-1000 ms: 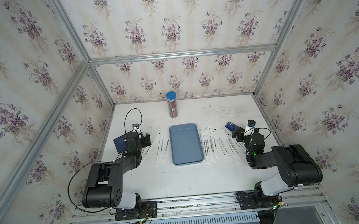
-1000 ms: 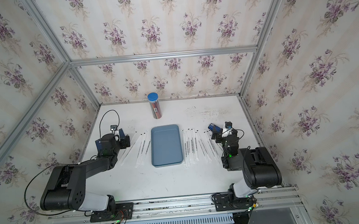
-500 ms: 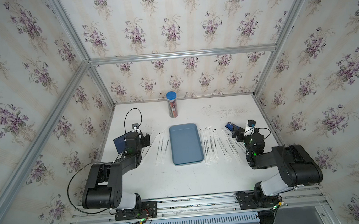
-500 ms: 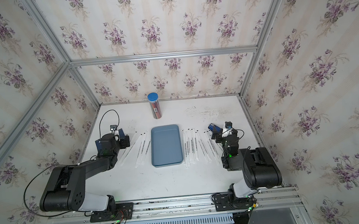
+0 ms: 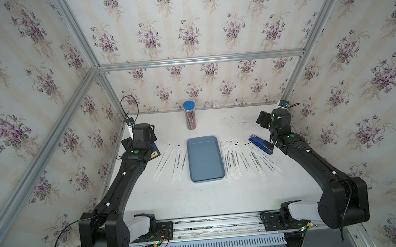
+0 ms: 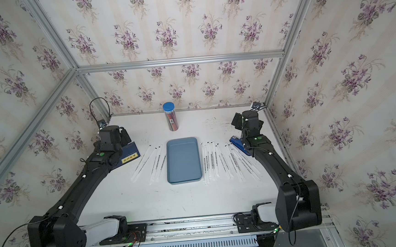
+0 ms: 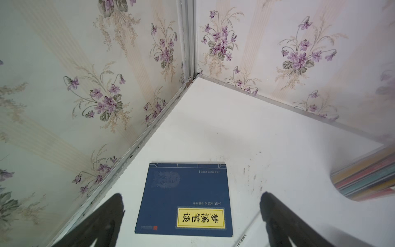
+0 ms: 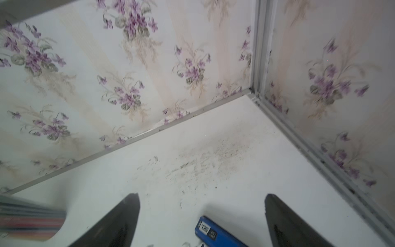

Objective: Put the straws into the storage box
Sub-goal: Pick up the straw from the center of the board.

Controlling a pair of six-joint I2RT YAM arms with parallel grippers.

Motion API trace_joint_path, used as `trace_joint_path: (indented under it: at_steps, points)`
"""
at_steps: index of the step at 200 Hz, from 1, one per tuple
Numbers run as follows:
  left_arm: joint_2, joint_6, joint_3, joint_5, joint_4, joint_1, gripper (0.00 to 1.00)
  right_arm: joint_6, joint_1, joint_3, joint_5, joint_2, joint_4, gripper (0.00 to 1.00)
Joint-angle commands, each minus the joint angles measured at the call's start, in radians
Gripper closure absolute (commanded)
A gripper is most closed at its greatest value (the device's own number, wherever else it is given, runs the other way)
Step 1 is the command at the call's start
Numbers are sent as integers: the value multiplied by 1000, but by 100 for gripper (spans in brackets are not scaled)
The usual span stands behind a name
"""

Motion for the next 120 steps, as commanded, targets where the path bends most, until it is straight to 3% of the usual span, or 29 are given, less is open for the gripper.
trace_joint_path:
  at_steps: [1,20,40,68,83,96,104,120]
  points:
    - [66,-130,139,79,-437,2,0,144,-2,-27,-274,-29,-221,31]
    - [78,9,168,266,-455,11,0,170,16,-44,-279,-63,-274,37]
    - [-52,128,64,475,-301,8,3,176,72,-35,-282,-61,-340,38]
    - [-121,144,3,618,-170,-20,0,217,223,-30,-212,-9,-385,41]
    - [-95,168,17,594,-186,-84,0,249,337,-11,-135,54,-411,44]
    - [-85,193,3,556,-174,-164,0,281,445,19,-91,122,-439,54]
    - [-86,207,-11,521,-160,-220,0,303,474,28,-102,156,-438,63]
    - [-92,197,-49,457,-122,-311,0,351,502,9,-128,185,-391,69]
